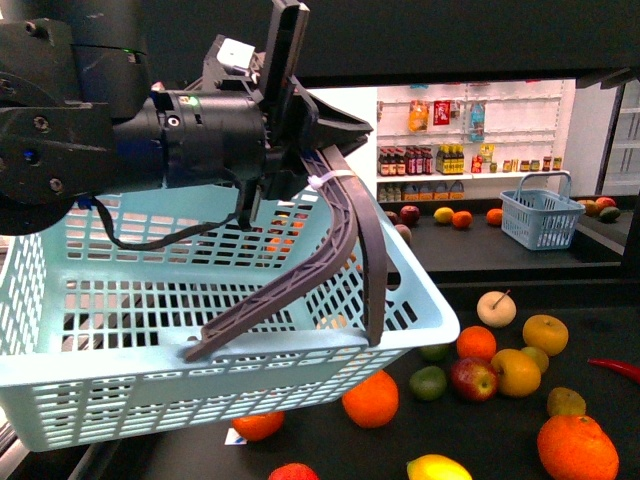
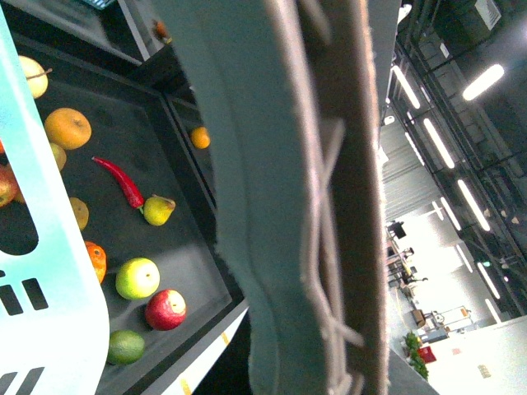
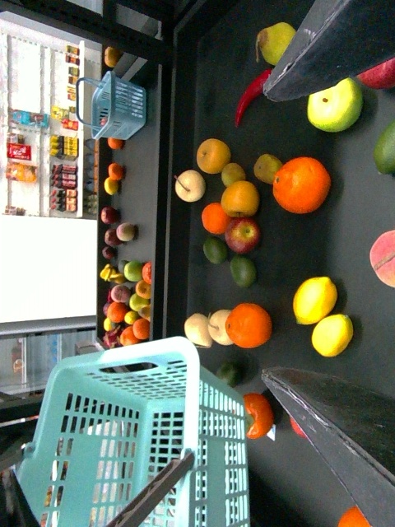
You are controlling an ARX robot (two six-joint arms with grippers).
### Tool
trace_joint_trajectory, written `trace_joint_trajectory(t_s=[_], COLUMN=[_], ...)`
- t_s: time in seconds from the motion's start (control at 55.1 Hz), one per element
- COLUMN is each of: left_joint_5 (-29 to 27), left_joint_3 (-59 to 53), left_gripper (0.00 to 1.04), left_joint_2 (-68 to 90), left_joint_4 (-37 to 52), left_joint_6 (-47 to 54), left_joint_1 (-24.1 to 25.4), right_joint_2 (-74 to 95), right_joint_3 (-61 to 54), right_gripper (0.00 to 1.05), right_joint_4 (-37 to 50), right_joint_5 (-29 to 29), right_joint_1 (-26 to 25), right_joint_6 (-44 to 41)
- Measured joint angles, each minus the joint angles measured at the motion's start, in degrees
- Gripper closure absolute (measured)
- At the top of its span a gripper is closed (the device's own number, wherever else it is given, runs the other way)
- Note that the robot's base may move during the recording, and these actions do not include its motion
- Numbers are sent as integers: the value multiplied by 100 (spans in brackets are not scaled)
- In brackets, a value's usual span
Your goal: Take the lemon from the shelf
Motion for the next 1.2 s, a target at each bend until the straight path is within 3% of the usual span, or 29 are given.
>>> trace_joint_trajectory(t_s=[0.308, 0.381, 0.454, 0.562, 0.671, 0.943, 1.197], left_joint_5=[-197, -205, -232, -264, -238, -243, -245], left_joint_3=[348, 352, 352, 352, 352, 352, 354], left_gripper=[98, 98, 98, 98, 98, 98, 98], left_joint_2=[278, 321, 339, 339, 339, 341, 343], left_joint_4=[-511, -549, -553, -555, -555, -555, -555], left_joint_6=[229, 308, 332, 389, 396, 413, 417], left_joint_1=[-256, -262, -264, -260, -262, -264, -264], right_joint_2=[22, 570, 1504, 3254, 5101, 9409, 12485], right_joint_3=[9, 393, 601, 866, 1333, 2922, 4933], right_gripper=[7, 7, 7, 7, 7, 7, 7], right_joint_4=[-33, -1073, -1515, -520, 802, 3233, 3539], right_joint_5=[42, 374, -79, -1156, -1707, -2175, -2159], right_joint_1=[9, 63, -308, -1272, -1596, -1377, -787], right_joint_6=[7, 15, -24, -98, -297, -1043, -1792])
